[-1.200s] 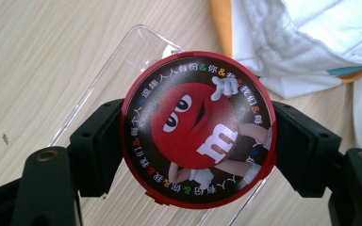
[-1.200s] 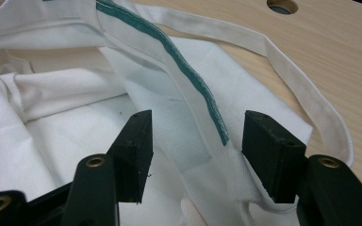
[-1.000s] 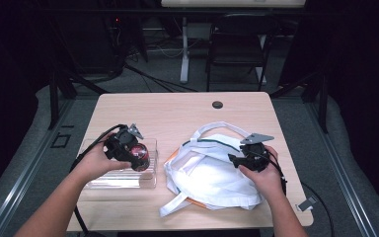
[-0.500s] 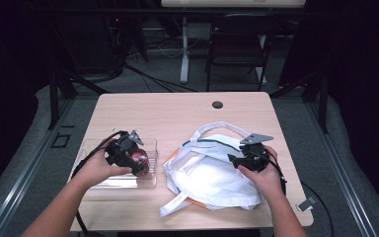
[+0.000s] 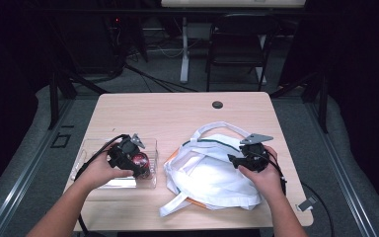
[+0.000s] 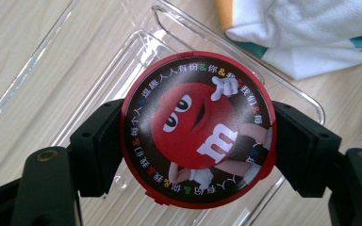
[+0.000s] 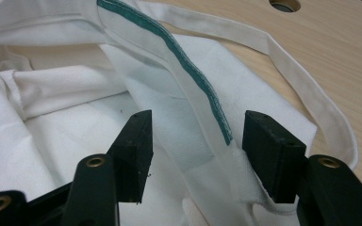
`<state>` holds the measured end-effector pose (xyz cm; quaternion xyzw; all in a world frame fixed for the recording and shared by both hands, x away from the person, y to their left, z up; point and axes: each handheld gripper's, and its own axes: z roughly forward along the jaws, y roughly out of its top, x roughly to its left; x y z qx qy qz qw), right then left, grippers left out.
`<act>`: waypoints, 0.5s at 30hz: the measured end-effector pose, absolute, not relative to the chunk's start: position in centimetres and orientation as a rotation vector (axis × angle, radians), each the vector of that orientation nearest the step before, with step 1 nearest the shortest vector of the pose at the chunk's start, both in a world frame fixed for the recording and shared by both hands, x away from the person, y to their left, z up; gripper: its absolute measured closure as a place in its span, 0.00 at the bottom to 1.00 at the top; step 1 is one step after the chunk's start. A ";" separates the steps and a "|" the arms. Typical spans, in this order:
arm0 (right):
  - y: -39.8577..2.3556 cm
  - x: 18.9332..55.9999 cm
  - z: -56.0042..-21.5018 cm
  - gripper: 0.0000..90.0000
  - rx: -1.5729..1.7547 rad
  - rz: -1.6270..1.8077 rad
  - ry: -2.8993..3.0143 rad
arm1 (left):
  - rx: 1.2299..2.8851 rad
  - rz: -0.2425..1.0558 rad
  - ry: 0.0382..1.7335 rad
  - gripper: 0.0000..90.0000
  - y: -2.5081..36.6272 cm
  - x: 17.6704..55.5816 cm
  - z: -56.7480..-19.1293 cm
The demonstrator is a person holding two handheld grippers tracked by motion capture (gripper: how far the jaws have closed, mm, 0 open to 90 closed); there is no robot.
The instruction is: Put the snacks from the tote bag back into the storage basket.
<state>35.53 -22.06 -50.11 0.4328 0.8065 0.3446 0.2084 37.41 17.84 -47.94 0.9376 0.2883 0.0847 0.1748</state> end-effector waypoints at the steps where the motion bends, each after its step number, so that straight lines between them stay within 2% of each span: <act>1: -22.1 35.5 -50.1 0.49 1.205 0.959 2.244 | 2.656 0.237 0.819 0.28 17.8 37.4 -48.0; 15: -22.0 35.5 -50.1 0.49 1.206 0.962 2.245 | 2.667 0.219 0.808 0.28 17.6 37.6 -49.0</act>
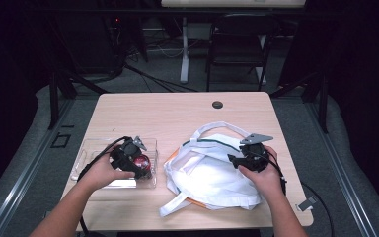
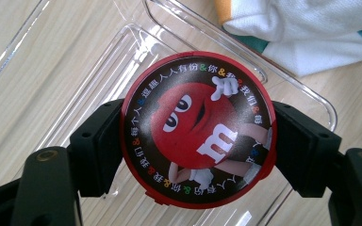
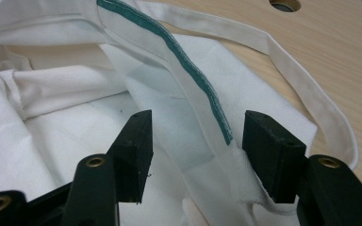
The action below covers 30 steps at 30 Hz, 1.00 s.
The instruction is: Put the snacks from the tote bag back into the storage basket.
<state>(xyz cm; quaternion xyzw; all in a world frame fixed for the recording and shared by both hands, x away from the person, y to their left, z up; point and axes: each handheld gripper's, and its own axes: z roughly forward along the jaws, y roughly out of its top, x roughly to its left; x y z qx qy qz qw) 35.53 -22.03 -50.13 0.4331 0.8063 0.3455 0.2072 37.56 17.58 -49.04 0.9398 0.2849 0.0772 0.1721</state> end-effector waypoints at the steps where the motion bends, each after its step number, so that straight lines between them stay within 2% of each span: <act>1: -22.0 35.5 -50.1 0.49 1.206 0.962 2.245 | 2.667 0.218 0.810 0.28 17.6 37.6 -49.1; 30: -22.0 35.5 -50.2 0.48 1.196 0.962 2.253 | 2.676 0.175 0.853 0.28 17.3 37.9 -49.9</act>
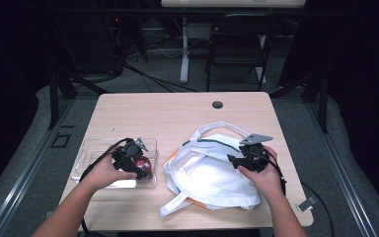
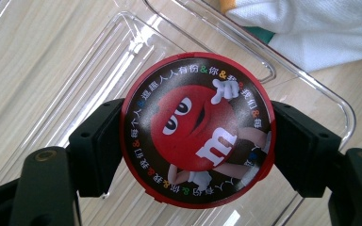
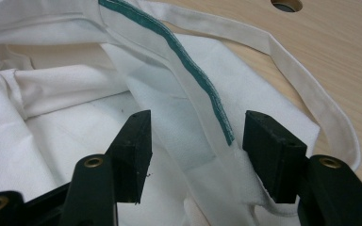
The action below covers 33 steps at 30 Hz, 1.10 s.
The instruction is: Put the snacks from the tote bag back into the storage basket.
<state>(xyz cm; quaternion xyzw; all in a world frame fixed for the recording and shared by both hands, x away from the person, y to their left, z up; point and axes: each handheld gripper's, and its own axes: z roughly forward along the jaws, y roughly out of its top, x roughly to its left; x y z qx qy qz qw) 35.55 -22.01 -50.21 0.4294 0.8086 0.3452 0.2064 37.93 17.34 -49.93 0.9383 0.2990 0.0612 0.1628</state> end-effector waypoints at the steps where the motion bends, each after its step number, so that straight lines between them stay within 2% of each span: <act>1: -22.0 35.6 -50.2 0.48 1.194 0.957 2.255 | 2.668 0.169 0.863 0.28 17.3 37.9 -49.9; 23: -22.0 35.5 -50.3 0.48 1.198 0.963 2.246 | 2.615 0.146 0.884 0.27 17.9 37.8 -48.8; 33: -22.0 35.5 -50.3 0.48 1.197 0.963 2.247 | 2.601 0.183 0.857 0.27 17.8 37.3 -47.4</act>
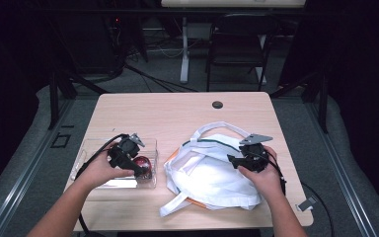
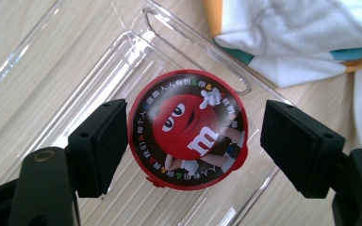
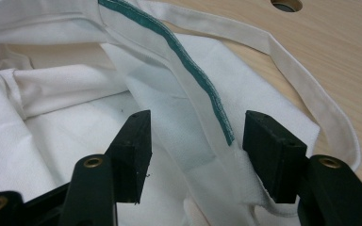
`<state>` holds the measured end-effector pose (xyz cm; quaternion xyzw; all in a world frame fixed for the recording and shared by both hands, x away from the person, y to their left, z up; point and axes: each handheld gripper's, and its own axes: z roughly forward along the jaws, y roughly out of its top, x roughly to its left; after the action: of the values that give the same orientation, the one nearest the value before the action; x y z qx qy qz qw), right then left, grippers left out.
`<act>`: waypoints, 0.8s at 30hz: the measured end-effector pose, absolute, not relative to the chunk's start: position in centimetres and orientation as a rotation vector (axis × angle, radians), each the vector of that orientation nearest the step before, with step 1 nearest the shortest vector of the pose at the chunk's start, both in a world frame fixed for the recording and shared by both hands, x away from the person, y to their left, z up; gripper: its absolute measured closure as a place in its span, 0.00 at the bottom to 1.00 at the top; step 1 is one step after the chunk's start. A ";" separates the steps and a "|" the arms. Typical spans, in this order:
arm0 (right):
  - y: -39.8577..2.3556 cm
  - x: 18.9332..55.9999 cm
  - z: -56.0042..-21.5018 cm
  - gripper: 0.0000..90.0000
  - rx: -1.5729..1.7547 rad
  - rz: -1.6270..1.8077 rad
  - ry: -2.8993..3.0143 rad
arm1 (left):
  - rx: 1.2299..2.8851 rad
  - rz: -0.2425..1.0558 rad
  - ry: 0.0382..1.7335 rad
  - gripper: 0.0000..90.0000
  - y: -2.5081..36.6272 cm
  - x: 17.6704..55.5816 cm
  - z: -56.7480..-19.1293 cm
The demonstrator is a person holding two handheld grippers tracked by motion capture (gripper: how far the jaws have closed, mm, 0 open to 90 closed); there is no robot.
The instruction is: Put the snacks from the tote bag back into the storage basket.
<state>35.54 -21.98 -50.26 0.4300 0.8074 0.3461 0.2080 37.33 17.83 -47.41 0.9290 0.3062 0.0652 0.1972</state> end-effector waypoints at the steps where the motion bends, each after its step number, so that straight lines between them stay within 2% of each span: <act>1: -22.0 35.5 -50.2 0.48 1.194 0.955 2.250 | 2.594 0.190 0.860 0.27 17.8 37.3 -47.3; 11: -22.0 35.5 -50.2 0.48 1.196 0.968 2.243 | 2.520 0.205 0.846 0.28 17.8 36.7 -45.4; 24: -21.9 35.4 -50.1 0.48 1.181 0.957 2.249 | 2.439 0.212 0.833 0.37 16.0 35.4 -44.5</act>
<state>35.45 -21.86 -50.14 0.4253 0.8098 0.3444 0.2117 35.37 16.03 -44.45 0.9070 0.3097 0.0789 0.2741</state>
